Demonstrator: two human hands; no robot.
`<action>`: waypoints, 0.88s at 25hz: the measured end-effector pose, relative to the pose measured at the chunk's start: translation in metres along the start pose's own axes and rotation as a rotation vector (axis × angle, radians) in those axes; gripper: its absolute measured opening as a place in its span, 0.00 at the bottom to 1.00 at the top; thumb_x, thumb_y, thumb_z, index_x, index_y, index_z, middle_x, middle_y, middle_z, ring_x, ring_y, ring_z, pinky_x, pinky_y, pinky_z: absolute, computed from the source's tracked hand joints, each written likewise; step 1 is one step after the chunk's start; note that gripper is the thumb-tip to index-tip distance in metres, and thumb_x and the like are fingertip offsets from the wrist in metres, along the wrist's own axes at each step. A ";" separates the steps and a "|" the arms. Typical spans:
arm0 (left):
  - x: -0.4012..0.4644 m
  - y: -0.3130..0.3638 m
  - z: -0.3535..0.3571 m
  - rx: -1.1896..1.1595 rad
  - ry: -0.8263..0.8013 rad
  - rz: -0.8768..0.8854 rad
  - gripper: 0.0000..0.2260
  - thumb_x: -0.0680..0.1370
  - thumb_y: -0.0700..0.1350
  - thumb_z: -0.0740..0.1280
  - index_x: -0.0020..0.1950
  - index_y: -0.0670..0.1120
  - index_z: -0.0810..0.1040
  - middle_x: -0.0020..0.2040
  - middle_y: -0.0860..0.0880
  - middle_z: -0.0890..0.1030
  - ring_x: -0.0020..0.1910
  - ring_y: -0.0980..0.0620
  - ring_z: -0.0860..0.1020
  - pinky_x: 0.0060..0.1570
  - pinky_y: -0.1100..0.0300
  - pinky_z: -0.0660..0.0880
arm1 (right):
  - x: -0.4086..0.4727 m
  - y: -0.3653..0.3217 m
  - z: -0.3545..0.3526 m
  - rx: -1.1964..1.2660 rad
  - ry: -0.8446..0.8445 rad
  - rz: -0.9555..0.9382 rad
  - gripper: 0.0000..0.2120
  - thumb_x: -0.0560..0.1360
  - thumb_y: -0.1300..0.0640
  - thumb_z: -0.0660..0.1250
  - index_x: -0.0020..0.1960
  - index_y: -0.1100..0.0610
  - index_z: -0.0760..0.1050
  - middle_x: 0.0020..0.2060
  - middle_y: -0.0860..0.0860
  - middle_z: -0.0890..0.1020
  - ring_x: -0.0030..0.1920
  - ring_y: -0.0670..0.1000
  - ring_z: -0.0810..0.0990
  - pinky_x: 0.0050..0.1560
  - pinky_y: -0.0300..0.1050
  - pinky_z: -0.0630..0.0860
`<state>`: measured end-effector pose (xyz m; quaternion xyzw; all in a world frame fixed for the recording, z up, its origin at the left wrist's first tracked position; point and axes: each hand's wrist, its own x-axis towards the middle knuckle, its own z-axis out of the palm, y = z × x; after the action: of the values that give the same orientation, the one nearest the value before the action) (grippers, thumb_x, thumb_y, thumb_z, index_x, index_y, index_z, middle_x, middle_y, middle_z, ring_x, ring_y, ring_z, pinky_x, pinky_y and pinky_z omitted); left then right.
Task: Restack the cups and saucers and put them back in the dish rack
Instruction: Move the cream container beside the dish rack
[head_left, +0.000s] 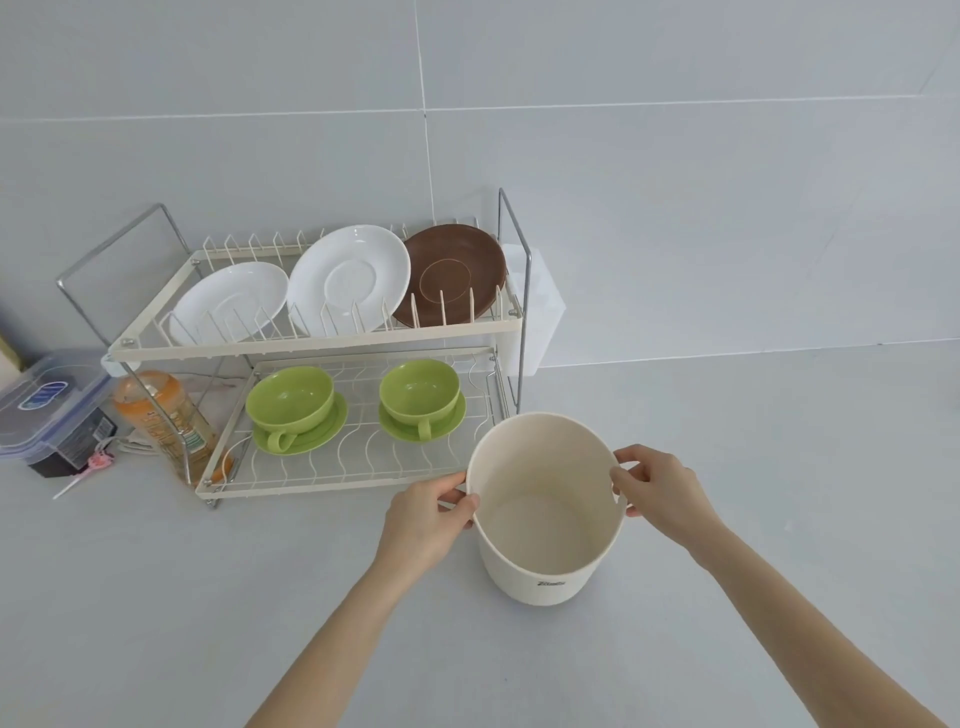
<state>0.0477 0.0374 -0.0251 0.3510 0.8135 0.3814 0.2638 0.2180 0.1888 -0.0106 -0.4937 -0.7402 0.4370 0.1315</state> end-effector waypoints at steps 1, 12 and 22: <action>0.002 0.005 0.006 -0.007 -0.004 0.010 0.10 0.75 0.43 0.65 0.54 0.51 0.81 0.34 0.58 0.79 0.27 0.68 0.77 0.53 0.52 0.77 | 0.001 0.004 -0.006 0.010 0.013 0.007 0.07 0.75 0.58 0.60 0.49 0.55 0.76 0.32 0.49 0.79 0.36 0.53 0.79 0.50 0.48 0.77; 0.050 0.057 0.072 -0.029 0.082 0.037 0.11 0.76 0.43 0.64 0.57 0.46 0.79 0.49 0.45 0.84 0.48 0.47 0.81 0.49 0.58 0.74 | 0.051 0.030 -0.065 0.107 0.090 0.065 0.08 0.75 0.57 0.60 0.48 0.52 0.77 0.32 0.47 0.79 0.35 0.50 0.78 0.49 0.45 0.76; 0.126 0.077 0.116 -0.101 0.187 0.027 0.13 0.76 0.36 0.60 0.58 0.43 0.76 0.53 0.42 0.80 0.52 0.48 0.79 0.50 0.62 0.69 | 0.138 0.032 -0.086 0.160 0.085 0.038 0.12 0.76 0.57 0.59 0.56 0.55 0.77 0.34 0.46 0.79 0.36 0.49 0.77 0.46 0.41 0.75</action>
<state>0.0794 0.2213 -0.0495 0.3110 0.8095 0.4564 0.1990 0.2254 0.3541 -0.0177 -0.5137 -0.6871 0.4760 0.1934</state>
